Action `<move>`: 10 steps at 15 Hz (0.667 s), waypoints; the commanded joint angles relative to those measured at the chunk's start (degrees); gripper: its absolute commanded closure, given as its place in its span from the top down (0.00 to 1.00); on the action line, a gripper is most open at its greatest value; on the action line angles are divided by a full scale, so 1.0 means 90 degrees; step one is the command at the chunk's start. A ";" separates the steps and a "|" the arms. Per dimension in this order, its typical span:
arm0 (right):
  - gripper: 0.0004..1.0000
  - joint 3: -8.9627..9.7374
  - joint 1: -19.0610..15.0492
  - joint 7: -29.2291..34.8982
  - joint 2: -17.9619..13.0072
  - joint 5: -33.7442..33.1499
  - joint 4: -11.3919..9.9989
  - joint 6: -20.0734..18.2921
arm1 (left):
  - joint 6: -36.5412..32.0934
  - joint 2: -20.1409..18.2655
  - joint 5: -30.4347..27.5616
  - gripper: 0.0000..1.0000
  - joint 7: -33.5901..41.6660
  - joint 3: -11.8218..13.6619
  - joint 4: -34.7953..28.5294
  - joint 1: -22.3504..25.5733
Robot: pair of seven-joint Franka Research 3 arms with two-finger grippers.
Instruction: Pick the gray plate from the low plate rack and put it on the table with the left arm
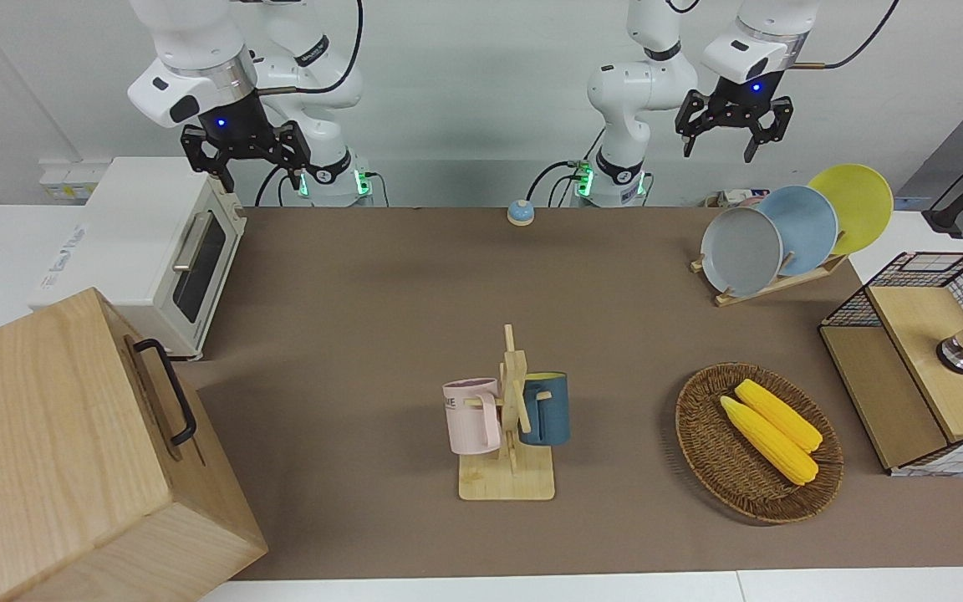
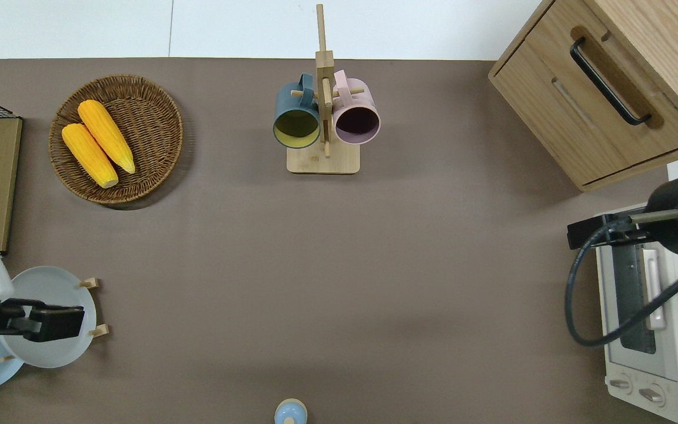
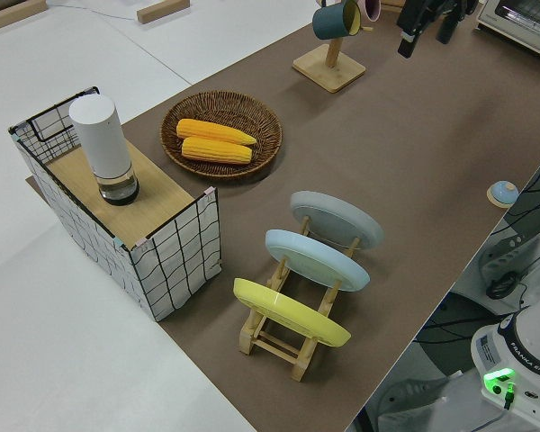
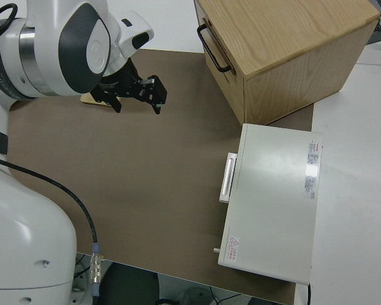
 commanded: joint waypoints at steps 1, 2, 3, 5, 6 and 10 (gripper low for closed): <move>0.99 0.0042 -0.0045 0.0001 -0.0016 0.0047 0.0039 -0.0092 | -0.0118 -0.0141 -0.0093 1.00 0.0011 0.0038 -0.0132 0.0006; 0.99 0.0033 -0.0045 0.0001 -0.0016 0.0047 0.0039 -0.0092 | -0.0118 -0.0141 -0.0093 1.00 0.0011 0.0038 -0.0132 0.0005; 0.99 0.0042 -0.0045 0.0001 -0.0016 0.0047 0.0039 -0.0092 | -0.0118 -0.0141 -0.0093 1.00 0.0011 0.0038 -0.0141 0.0005; 0.99 0.0042 -0.0045 0.0001 -0.0016 0.0047 0.0039 -0.0092 | -0.0128 -0.0141 -0.0093 1.00 0.0011 0.0038 -0.0141 0.0005; 0.99 0.0042 -0.0045 0.0001 -0.0016 0.0047 0.0039 -0.0092 | -0.0138 -0.0141 -0.0112 1.00 0.0011 0.0038 -0.0141 0.0005; 0.99 0.0032 -0.0045 0.0001 -0.0016 0.0047 0.0039 -0.0092 | -0.0138 -0.0141 -0.0190 1.00 0.0021 0.0096 -0.0141 0.0015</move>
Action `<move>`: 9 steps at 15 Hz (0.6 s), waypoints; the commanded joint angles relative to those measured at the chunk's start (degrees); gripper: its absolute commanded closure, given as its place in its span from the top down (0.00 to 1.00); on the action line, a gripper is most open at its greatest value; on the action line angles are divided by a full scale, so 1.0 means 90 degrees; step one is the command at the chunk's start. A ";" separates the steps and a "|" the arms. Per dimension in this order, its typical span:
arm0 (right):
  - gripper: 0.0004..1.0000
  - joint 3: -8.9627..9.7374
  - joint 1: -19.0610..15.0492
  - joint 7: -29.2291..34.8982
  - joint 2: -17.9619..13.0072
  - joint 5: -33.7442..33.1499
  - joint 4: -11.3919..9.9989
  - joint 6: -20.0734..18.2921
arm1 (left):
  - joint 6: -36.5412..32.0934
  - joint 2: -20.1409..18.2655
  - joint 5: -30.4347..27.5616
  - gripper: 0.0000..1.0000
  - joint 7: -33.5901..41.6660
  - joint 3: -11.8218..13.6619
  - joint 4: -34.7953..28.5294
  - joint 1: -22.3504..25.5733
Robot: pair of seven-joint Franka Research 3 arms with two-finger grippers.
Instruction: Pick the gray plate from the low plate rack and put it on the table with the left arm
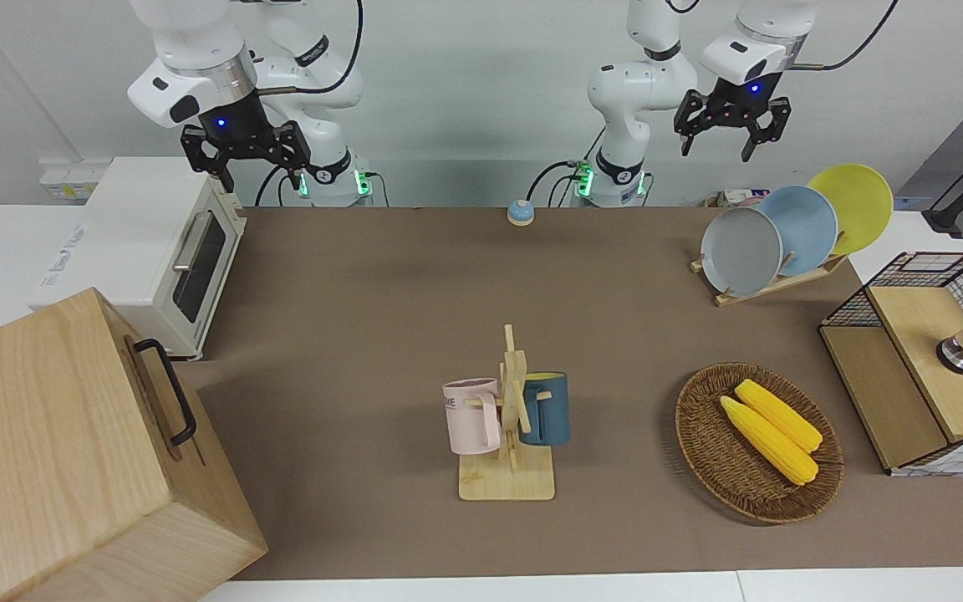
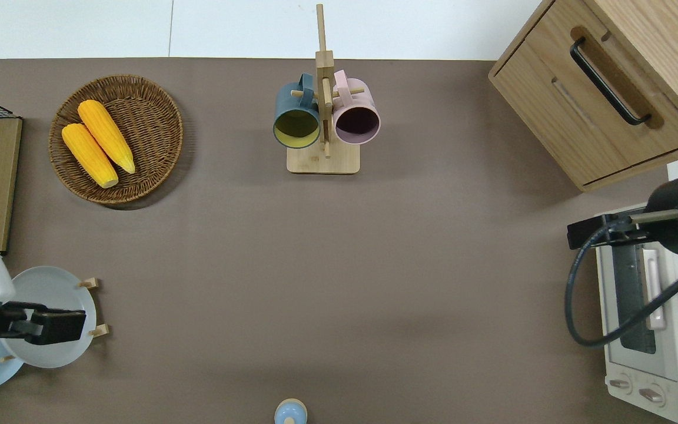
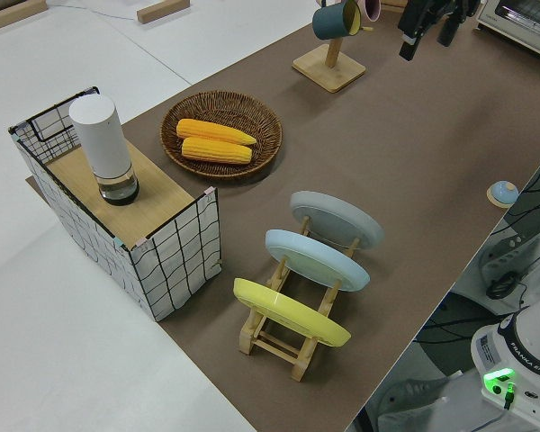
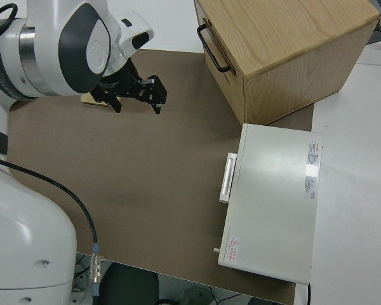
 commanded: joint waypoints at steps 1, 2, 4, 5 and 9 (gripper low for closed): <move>0.99 0.0032 -0.0045 -0.0009 -0.0016 0.0047 0.0039 -0.0092 | -0.0043 -0.0141 -0.0132 1.00 0.0031 0.0129 -0.0134 0.0013; 0.99 0.0042 -0.0045 0.0001 -0.0016 0.0047 0.0039 -0.0092 | -0.0043 -0.0141 -0.0132 1.00 0.0070 0.0206 -0.0134 0.0013; 0.99 0.0033 -0.0045 0.0001 -0.0016 0.0047 0.0039 -0.0092 | -0.0072 -0.0189 -0.0074 1.00 0.0109 0.0402 -0.0114 0.0023; 0.99 0.0032 -0.0045 0.0001 -0.0016 0.0047 0.0039 -0.0092 | -0.0101 -0.0247 -0.0064 1.00 0.0119 0.0634 -0.0105 0.0013; 0.99 0.0042 -0.0045 -0.0009 -0.0016 0.0047 0.0039 -0.0092 | -0.0102 -0.0307 0.0461 1.00 0.0119 0.0891 -0.0095 0.0023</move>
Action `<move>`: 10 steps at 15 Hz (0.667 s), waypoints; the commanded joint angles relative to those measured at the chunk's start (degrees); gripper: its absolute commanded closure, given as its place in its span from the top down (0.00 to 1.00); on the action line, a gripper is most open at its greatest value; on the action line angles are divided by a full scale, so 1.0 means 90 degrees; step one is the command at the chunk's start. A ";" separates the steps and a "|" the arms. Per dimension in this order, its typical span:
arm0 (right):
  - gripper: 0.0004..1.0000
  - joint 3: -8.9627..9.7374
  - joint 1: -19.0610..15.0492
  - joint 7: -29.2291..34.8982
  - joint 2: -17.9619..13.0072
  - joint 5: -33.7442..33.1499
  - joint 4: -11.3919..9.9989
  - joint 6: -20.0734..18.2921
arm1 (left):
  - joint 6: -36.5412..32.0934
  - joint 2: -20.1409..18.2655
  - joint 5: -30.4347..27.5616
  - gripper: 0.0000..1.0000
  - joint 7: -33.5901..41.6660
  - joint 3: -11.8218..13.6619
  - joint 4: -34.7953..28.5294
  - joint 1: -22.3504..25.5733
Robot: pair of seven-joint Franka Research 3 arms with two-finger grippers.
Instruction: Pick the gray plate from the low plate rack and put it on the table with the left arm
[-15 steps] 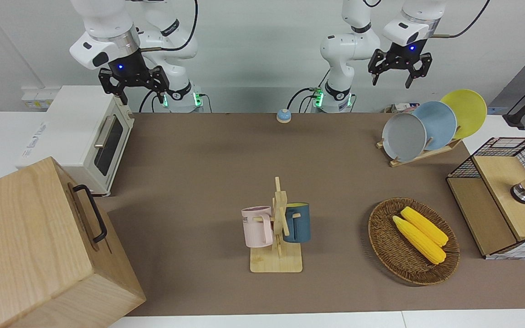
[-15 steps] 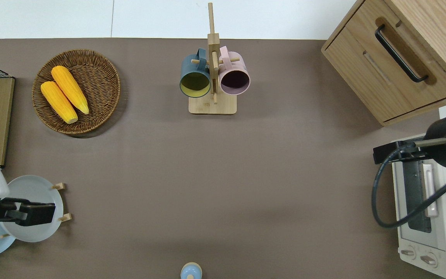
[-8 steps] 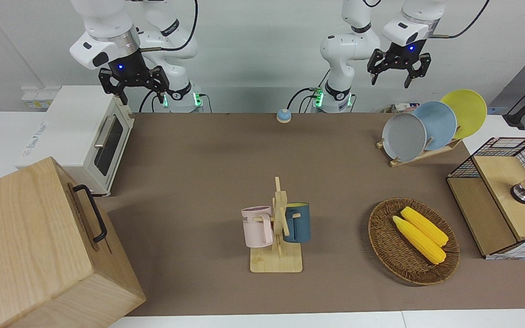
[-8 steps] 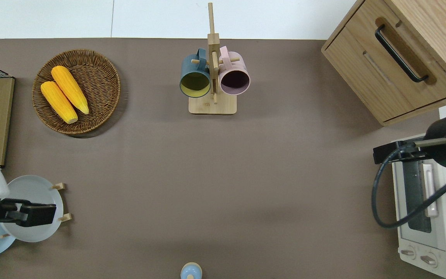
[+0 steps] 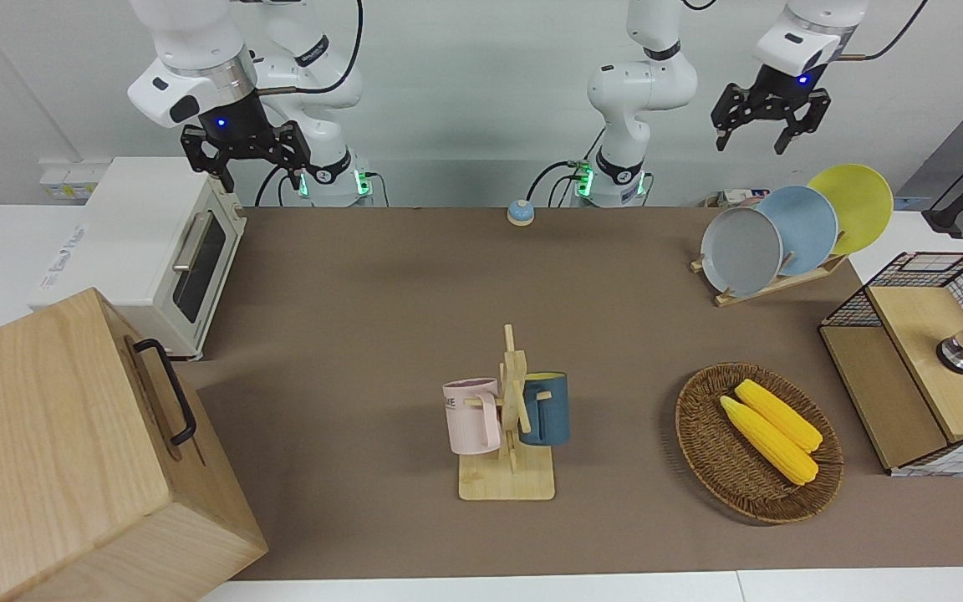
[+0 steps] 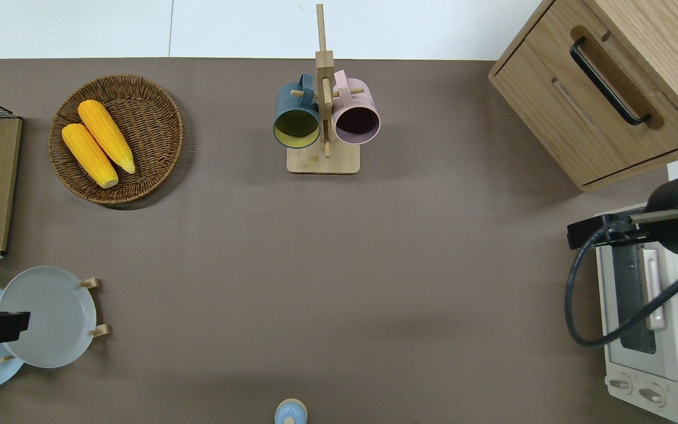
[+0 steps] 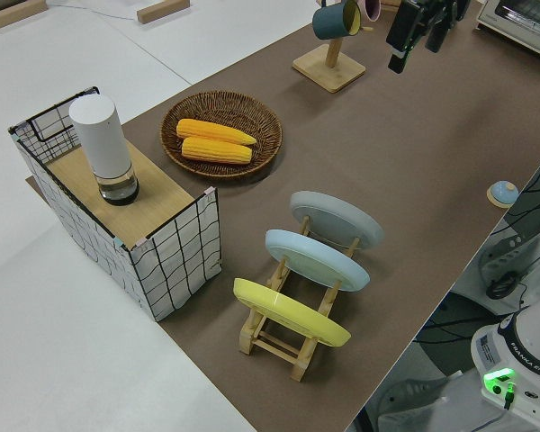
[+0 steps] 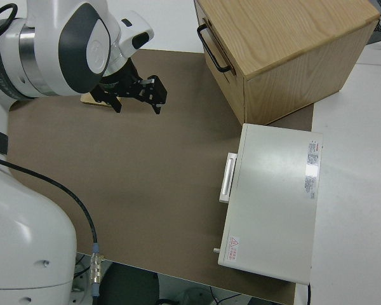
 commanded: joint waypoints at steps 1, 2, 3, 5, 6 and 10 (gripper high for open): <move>0.99 0.0042 -0.0045 0.0001 -0.0016 0.0047 0.0039 -0.0092 | -0.0053 -0.0160 0.0506 1.00 0.0061 0.0119 -0.0095 0.0019; 0.99 0.0042 -0.0045 0.0001 -0.0016 0.0047 0.0039 -0.0092 | -0.0053 -0.0160 0.0517 1.00 0.0042 0.0264 -0.0095 0.0019; 0.99 0.0042 -0.0045 -0.0009 -0.0016 0.0047 0.0039 -0.0092 | -0.0024 -0.0150 0.0517 1.00 0.0061 0.0382 -0.0095 0.0009; 0.99 0.0042 -0.0045 0.0001 -0.0016 0.0047 0.0039 -0.0092 | 0.0016 -0.0101 0.0546 1.00 -0.0046 0.0499 -0.0105 0.0067; 0.99 0.0042 -0.0045 -0.0009 -0.0016 0.0047 0.0039 -0.0092 | 0.0025 -0.0053 0.0546 1.00 0.0002 0.0529 -0.0124 0.0145; 0.99 0.0042 -0.0045 0.0001 -0.0016 0.0047 0.0039 -0.0092 | 0.0288 -0.0110 0.0742 1.00 0.0022 0.0636 -0.0542 0.0282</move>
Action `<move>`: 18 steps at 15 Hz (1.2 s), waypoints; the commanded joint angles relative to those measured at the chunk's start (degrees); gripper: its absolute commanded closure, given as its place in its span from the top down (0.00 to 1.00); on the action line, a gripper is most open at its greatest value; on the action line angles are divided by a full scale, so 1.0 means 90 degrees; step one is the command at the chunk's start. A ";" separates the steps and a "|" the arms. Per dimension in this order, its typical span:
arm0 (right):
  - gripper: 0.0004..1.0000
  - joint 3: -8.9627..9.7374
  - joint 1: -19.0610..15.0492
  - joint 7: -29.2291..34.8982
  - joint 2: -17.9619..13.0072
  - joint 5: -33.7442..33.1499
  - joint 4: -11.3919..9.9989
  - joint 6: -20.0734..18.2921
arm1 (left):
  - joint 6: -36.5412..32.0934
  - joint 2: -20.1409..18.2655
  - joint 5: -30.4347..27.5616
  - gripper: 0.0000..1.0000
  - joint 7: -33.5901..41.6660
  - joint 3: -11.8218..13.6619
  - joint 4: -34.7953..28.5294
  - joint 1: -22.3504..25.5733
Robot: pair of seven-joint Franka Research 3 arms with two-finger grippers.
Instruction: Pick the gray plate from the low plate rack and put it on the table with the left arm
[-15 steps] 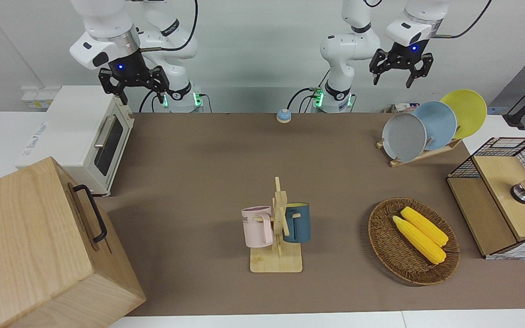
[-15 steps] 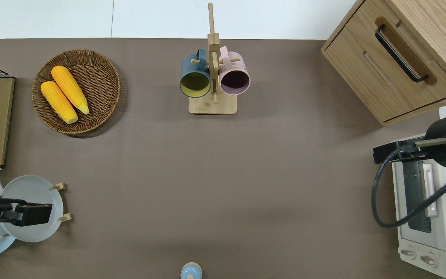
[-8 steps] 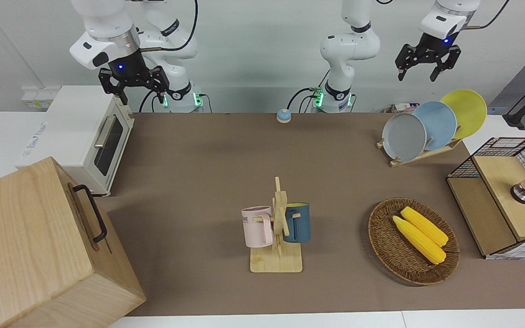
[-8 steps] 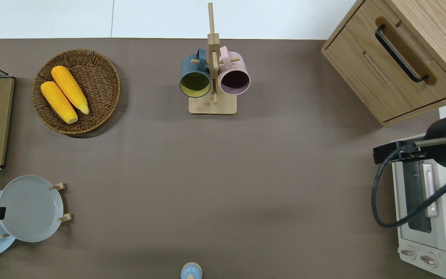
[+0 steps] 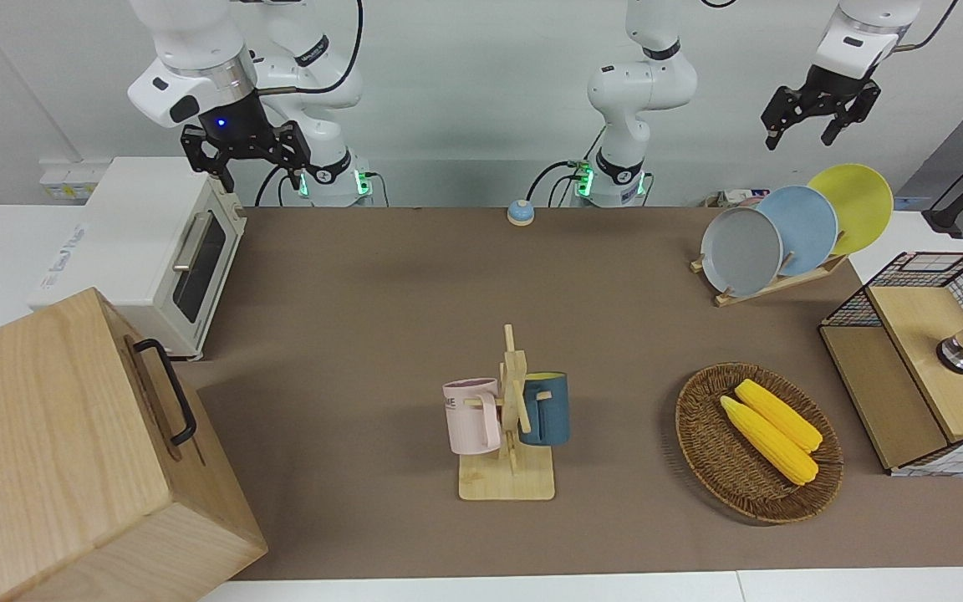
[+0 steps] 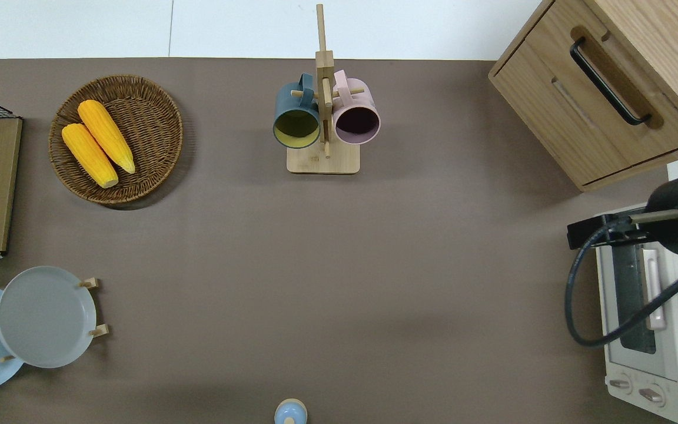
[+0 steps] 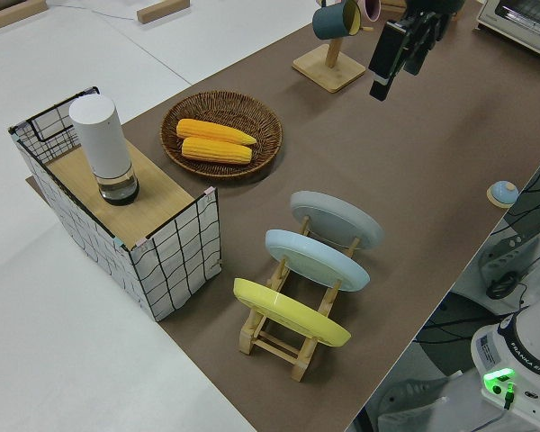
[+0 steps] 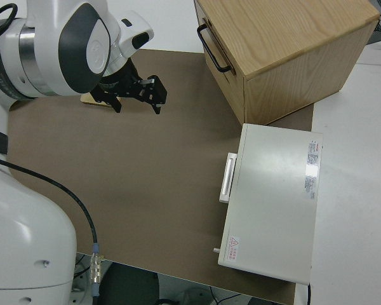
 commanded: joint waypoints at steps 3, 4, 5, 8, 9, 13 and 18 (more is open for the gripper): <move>0.99 0.0042 -0.0045 0.0001 -0.0016 0.0047 0.0039 -0.0092 | 0.0993 -0.0140 0.0209 1.00 0.0036 0.0307 -0.1113 0.0038; 0.99 0.0042 -0.0045 0.0001 -0.0016 0.0047 0.0039 -0.0092 | 0.1228 -0.0150 0.0209 1.00 0.0046 0.0385 -0.1309 0.0028; 0.99 0.0042 -0.0045 -0.0009 -0.0016 0.0047 0.0039 -0.0092 | 0.1434 -0.0189 0.0209 1.00 0.0046 0.0425 -0.1494 0.0028; 0.99 0.0042 -0.0045 0.0001 -0.0016 0.0047 0.0039 -0.0092 | 0.1815 -0.0209 0.0209 1.00 0.0046 0.0464 -0.1866 0.0028; 0.99 0.0033 -0.0045 0.0001 -0.0016 0.0047 0.0039 -0.0092 | 0.1991 -0.0218 0.0209 1.00 0.0046 0.0483 -0.2031 0.0028; 0.99 0.0033 -0.0045 0.0001 -0.0016 0.0047 0.0039 -0.0092 | 0.2489 -0.0248 0.0209 1.00 0.0046 0.0561 -0.2520 0.0038; 0.99 0.0042 -0.0045 0.0001 -0.0016 0.0047 0.0039 -0.0092 | 0.3193 -0.0257 0.0209 1.00 0.0056 0.0708 -0.3107 0.0038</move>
